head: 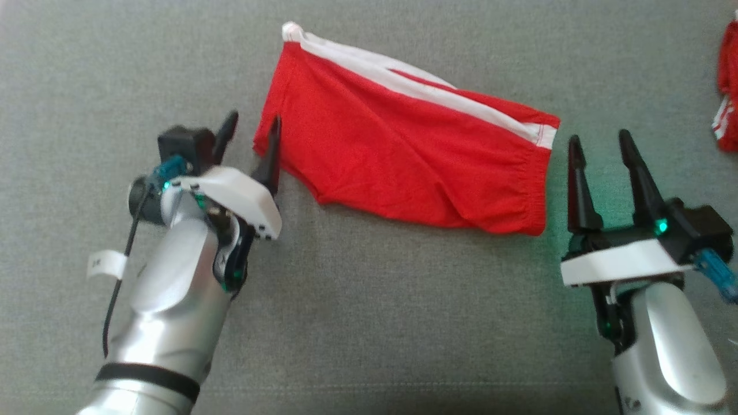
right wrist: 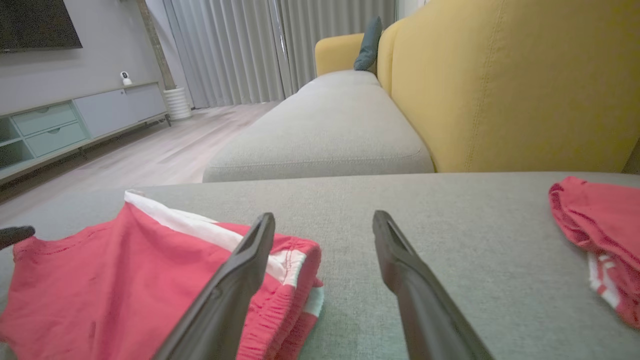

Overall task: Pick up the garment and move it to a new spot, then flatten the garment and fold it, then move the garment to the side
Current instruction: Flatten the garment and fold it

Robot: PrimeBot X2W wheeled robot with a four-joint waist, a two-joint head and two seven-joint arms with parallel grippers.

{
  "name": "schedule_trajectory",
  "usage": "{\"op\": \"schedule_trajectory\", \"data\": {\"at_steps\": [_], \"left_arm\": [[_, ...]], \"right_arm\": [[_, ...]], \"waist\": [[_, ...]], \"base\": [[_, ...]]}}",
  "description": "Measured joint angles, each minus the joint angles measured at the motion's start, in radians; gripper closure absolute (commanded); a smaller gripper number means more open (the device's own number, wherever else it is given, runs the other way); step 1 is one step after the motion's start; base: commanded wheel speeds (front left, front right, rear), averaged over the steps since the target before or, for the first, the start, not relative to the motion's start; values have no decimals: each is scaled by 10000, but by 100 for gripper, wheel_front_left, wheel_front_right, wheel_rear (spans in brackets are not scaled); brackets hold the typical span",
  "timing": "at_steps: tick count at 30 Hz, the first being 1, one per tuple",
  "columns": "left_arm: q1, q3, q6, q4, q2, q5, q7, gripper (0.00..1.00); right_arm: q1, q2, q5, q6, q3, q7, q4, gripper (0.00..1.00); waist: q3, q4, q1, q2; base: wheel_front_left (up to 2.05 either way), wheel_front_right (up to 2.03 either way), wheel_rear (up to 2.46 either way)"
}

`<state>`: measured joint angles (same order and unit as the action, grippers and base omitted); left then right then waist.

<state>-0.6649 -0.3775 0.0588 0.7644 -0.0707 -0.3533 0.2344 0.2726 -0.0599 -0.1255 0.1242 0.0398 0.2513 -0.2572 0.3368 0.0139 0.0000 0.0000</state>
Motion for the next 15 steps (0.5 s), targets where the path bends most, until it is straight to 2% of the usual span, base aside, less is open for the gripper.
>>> {"op": "schedule_trajectory", "data": {"at_steps": [7, 13, 15], "left_arm": [[374, 2, -73, 111, -79, -293, -1103, 0], [250, 79, -167, 182, -161, -610, -2222, 0], [115, 173, -322, 226, -224, -732, -2481, 0]], "right_arm": [[-530, 58, 128, 0, -209, -261, 1032, 0], [-798, 69, 128, 0, -205, -508, 1659, 0], [-805, 81, 127, 0, -188, -550, 1756, 0]], "waist": [[-522, -122, -1, 0], [-373, -377, 0, 0], [-266, -449, 0, 0]], "base": [[0, 0, 0], [0, 0, 0], [0, 0, 0]]}}
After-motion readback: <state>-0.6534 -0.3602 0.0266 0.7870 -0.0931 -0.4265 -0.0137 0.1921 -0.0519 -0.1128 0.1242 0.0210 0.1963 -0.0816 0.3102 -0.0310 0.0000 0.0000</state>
